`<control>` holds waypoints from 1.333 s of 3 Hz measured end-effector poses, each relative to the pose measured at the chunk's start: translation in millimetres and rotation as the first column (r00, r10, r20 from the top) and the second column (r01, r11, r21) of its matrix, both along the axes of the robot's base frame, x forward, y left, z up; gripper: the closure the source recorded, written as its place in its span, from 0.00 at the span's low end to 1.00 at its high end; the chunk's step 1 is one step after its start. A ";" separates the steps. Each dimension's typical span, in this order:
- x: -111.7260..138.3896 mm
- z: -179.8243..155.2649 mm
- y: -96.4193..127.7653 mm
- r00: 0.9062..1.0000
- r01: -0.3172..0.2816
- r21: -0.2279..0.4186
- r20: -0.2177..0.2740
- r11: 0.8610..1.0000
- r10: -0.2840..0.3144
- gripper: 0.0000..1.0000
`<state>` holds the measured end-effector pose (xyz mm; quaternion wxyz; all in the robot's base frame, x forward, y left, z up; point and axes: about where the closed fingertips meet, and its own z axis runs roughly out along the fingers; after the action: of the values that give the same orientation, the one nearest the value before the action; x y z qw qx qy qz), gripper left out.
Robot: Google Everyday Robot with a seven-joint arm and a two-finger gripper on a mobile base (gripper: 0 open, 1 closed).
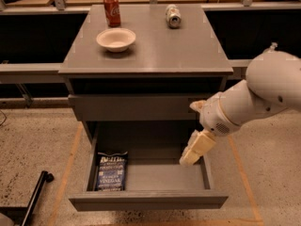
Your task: Pick blue chip bag from middle drawer and place on counter
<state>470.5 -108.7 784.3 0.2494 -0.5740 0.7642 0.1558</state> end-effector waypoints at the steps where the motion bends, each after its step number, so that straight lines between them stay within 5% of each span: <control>1: -1.7 -55.3 19.1 0.996 0.008 0.058 -0.091 0.998 -0.003 0.00; 2: -3.9 -108.5 37.0 0.985 0.033 0.118 -0.170 0.992 -0.013 0.00; 3: -20.2 -161.7 70.7 0.959 0.080 0.184 -0.283 0.980 -0.025 0.00; 4: -23.5 -171.2 72.2 0.954 0.087 0.188 -0.298 0.978 -0.027 0.00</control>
Offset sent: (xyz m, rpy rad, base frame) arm -0.0036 0.0580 -0.1792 0.2075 0.2680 -0.0588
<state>447.0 -36.5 613.1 0.1937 -0.4943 0.7897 0.3075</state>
